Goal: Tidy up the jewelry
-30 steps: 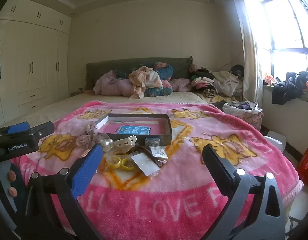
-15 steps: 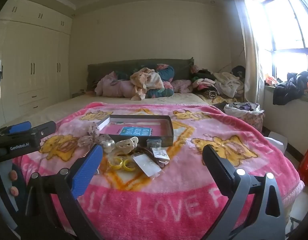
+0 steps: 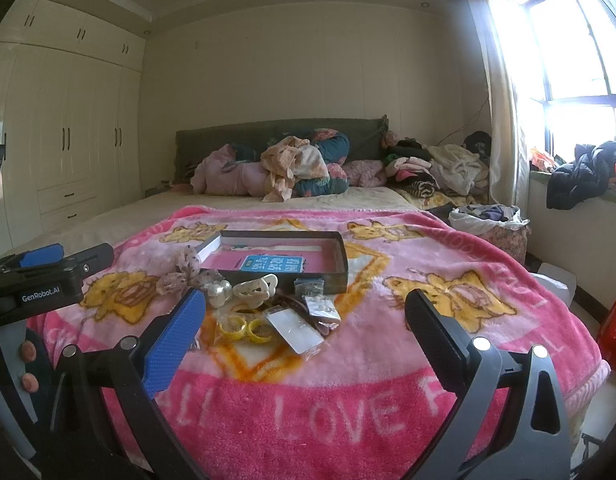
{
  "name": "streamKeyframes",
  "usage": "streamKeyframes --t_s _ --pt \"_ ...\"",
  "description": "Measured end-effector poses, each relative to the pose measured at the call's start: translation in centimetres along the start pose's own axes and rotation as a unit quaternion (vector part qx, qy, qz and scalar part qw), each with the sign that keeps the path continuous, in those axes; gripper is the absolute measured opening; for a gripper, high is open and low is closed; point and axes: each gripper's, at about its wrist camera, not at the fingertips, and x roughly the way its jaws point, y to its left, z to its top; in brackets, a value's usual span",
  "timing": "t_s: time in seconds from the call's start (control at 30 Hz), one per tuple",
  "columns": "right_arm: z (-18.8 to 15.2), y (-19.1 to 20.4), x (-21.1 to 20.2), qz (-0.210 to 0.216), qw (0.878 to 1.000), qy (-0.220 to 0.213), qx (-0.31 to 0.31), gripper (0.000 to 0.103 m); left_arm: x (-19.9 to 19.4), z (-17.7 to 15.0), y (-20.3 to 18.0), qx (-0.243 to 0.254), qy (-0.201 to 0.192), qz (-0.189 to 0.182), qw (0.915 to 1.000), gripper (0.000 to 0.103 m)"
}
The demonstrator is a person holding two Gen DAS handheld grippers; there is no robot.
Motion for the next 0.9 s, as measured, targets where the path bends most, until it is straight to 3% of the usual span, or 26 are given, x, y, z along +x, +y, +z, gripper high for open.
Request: streamKeyframes --t_s 0.9 --pt "-0.20 -0.19 0.00 0.004 1.000 -0.004 0.004 0.097 -0.05 -0.05 -0.18 0.004 -0.001 -0.001 1.0000 0.093"
